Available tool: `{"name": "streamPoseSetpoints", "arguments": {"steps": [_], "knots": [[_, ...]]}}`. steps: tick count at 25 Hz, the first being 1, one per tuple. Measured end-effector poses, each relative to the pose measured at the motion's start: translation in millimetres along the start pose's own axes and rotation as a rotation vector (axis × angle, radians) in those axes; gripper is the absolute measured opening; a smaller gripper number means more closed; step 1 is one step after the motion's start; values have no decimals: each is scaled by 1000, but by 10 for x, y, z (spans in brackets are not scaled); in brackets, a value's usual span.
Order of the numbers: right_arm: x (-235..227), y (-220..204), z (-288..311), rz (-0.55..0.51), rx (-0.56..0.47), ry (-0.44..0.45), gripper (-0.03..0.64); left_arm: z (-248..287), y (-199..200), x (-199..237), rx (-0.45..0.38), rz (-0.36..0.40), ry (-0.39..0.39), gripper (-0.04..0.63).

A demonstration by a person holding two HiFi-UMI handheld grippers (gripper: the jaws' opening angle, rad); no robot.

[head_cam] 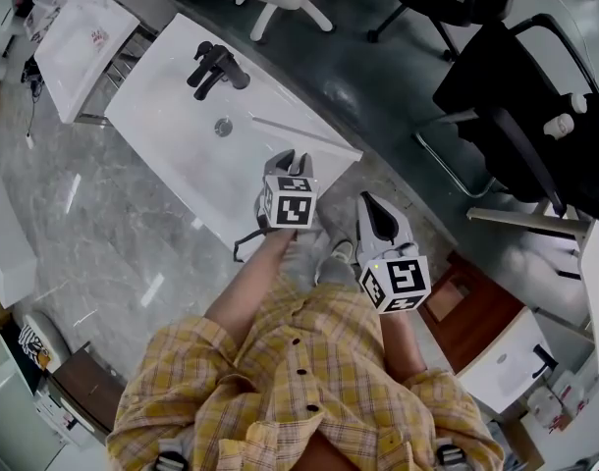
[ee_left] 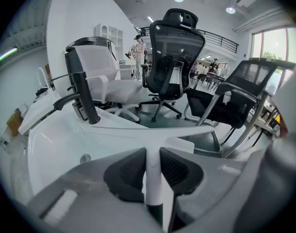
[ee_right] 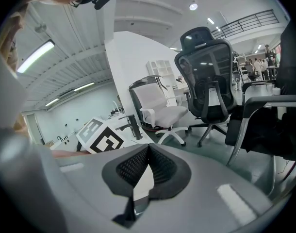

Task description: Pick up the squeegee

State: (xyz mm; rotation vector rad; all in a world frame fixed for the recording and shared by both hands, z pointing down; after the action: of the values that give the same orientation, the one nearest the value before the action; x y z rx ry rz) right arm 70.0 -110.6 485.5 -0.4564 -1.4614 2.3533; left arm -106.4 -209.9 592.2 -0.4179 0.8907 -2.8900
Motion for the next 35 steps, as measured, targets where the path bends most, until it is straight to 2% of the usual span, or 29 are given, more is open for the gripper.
{"name": "streamPoseSetpoints", "arguments": {"steps": [8,35], "knots": [[12,139,-173,-25,-36,3,-2,-308,14,-85,-55,-32,-17,87],[-1,711,-661,-113,-211,47,-3,-1521,419,-601,-378,-26,-122,86]]}}
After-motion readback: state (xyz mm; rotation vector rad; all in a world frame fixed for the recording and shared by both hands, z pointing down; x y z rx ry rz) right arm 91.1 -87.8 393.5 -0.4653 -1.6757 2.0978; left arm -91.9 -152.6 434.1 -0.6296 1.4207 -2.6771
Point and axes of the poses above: the fingertips, and each gripper's own axes: z forward along the fingers, x to its left, y out of its top, the point moved 9 cm from there along -z, backward along the fingers, and after that the axes turned 14 degrees about -z, right-handed, at the moved point
